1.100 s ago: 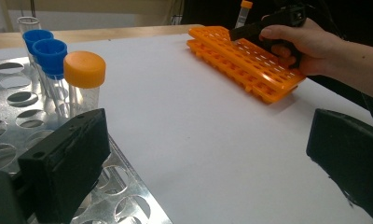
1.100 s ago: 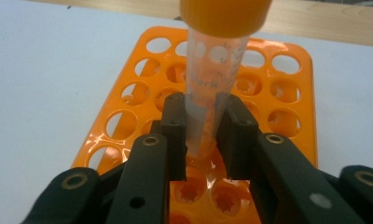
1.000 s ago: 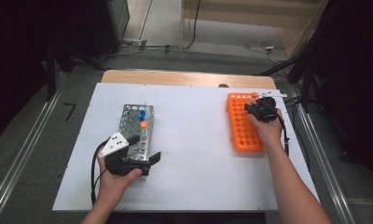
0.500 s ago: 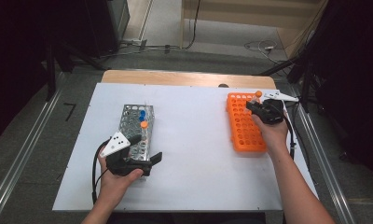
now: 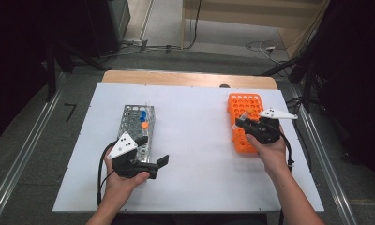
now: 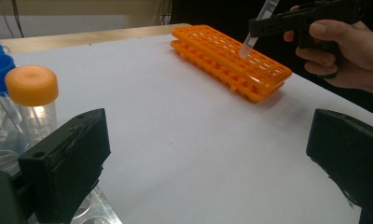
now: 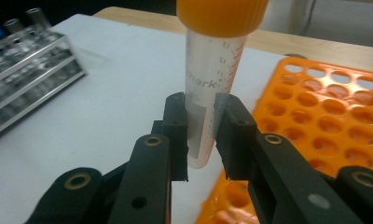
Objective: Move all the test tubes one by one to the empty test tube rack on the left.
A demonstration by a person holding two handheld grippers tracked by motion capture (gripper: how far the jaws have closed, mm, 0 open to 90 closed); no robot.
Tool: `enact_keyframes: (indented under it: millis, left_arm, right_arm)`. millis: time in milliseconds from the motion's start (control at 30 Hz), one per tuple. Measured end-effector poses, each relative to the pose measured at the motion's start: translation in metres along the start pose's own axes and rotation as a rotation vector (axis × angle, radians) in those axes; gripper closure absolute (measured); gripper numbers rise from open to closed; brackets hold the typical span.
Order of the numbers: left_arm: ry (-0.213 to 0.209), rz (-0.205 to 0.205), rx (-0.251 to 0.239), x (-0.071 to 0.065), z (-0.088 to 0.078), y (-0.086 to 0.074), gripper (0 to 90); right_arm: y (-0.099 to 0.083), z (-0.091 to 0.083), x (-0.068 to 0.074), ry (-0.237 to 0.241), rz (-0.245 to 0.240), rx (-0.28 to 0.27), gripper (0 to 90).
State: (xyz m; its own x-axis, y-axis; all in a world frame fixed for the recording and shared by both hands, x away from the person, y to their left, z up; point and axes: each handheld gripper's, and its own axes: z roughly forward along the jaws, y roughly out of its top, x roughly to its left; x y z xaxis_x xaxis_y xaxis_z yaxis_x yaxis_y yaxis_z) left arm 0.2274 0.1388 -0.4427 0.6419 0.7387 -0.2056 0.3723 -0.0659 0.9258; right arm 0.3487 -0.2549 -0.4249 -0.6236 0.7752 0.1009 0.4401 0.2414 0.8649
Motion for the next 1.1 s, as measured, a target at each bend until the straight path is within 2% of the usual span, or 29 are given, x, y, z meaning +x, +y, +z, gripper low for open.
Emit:
enact_keyframes:
  millis: [500, 733, 867, 967, 1000, 1100]
  left_arm:
    - [-0.060, 0.038, 0.003, -0.015, 0.005, 0.004, 1.9]
    - [-0.116, 0.058, -0.001, -0.026, 0.009, 0.007, 5.4]
    - [-0.186, 0.057, 0.015, -0.031, 0.013, 0.008, 5.9]
    - [-0.205, 0.061, 0.024, -0.035, 0.015, 0.008, 6.4]
    - [-0.197, 0.067, 0.025, -0.036, 0.015, 0.008, 6.5]
    - [-0.206, 0.075, 0.005, -0.039, 0.015, 0.010, 9.2]
  right_arm:
    - [-0.022, -0.012, 0.064, 0.164, -0.085, 0.009, 72.8]
    - [-0.027, -0.009, 0.096, 0.241, -0.143, 0.032, 72.7]
    - [-0.030, -0.006, 0.111, 0.273, -0.171, 0.048, 72.8]
    - [-0.031, -0.005, 0.120, 0.294, -0.186, 0.051, 72.7]
    - [-0.031, -0.004, 0.124, 0.302, -0.193, 0.057, 72.8]
    - [-0.033, -0.002, 0.130, 0.315, -0.207, 0.063, 72.8]
